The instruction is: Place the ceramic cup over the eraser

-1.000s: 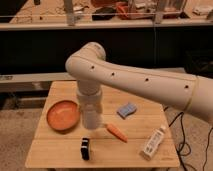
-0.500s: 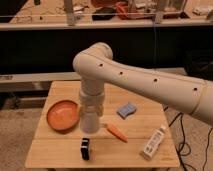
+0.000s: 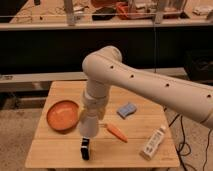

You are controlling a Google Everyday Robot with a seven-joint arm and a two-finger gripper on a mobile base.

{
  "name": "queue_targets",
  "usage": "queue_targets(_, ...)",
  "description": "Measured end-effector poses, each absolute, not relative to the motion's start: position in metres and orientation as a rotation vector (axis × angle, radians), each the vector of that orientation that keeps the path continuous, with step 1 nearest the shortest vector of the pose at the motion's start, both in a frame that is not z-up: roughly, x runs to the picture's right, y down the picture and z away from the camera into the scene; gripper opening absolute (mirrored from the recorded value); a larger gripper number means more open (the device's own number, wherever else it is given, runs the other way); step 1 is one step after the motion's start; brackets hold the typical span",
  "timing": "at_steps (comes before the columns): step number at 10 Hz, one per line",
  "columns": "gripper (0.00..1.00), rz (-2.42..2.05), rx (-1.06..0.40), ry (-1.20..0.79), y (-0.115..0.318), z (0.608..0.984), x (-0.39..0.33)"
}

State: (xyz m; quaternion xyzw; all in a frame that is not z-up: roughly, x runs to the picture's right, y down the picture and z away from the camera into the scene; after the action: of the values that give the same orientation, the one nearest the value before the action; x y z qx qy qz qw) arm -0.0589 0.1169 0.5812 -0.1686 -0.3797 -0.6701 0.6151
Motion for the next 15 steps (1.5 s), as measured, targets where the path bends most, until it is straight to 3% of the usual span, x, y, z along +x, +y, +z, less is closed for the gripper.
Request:
queue_targets(5, 0.0, -1.626, -0.434, -0.901, 0.132, 0.573, -0.058)
queue_targets(15, 0.01, -1.671, -0.367, -1.01, 0.166, 0.568, -0.063)
